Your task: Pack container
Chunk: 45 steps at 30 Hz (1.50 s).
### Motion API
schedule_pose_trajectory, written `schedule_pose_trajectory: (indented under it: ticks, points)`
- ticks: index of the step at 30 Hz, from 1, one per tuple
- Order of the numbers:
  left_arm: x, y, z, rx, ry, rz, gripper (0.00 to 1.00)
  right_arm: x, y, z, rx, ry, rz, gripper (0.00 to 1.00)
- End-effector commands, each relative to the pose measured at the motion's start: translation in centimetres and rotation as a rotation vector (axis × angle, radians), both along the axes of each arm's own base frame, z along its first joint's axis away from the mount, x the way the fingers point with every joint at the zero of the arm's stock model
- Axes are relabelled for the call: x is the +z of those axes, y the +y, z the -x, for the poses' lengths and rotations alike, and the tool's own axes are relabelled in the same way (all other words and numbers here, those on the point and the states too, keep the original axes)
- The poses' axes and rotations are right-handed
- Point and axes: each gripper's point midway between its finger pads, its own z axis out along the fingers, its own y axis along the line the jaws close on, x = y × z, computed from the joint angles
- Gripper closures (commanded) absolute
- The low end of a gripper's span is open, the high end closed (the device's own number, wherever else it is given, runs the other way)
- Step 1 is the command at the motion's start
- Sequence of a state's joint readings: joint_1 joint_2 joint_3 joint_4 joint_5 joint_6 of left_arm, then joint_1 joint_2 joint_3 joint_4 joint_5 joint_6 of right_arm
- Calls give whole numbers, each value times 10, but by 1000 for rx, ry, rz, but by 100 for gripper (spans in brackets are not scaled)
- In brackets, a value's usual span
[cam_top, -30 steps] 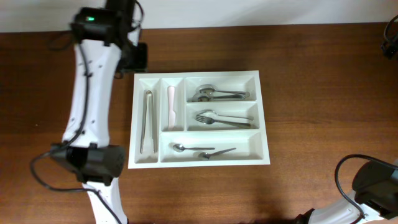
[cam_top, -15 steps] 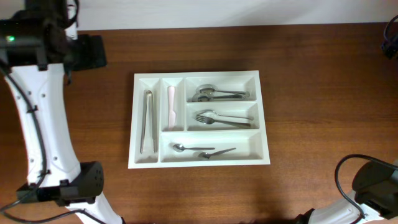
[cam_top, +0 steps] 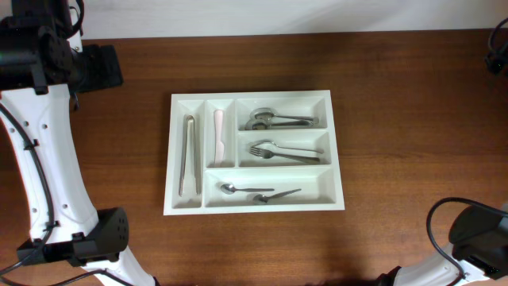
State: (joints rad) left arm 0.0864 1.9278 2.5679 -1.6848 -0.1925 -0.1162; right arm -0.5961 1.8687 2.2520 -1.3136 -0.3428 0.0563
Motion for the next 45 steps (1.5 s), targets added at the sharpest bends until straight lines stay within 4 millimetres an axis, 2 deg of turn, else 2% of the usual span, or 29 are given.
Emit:
schedule_pose_trajectory:
  ticks: [1,5,6,10,11,13,16,17,19,23,27,31,34,37,44,45]
  points:
    - [12,3,5,4,-30,-18,1,21,33,-2,67,-46,14,1]
    - [12,3,5,4,-30,-18,1,49,86,-3,178,-108,46,1]
    - [12,3,5,4,-30,-18,1,63,114,0,240,-141,59,1]
    - [12,3,5,4,-30,-18,1,98,192,18,419,-234,83,1]
    - [12,3,5,4,-31,-18,1,111,222,30,494,-274,87,1]
    - [12,3,5,4,-30,-18,1,131,267,55,613,-338,88,1]
    - [12,3,5,4,-30,-18,1,153,307,91,738,-415,83,1]
    - [12,3,5,4,-30,-18,1,162,312,102,759,-450,101,1]
    - [12,3,5,4,-30,-18,1,175,301,113,724,-498,203,1]
    - [12,3,5,4,-30,-18,1,192,249,137,492,-539,382,1]
    - [12,3,5,4,-30,-18,1,197,220,157,348,-599,462,1]
    - [12,3,5,4,-30,-18,1,173,199,173,239,-646,510,1]
    - [12,3,5,4,-30,-18,1,133,198,179,230,-669,509,1]
    - [12,3,5,4,-30,-18,1,70,198,181,246,-635,507,1]
    - [12,3,5,4,-30,-18,1,-93,204,184,328,-465,491,1]
    - [12,3,5,4,-30,-18,1,-109,204,185,334,-443,491,1]
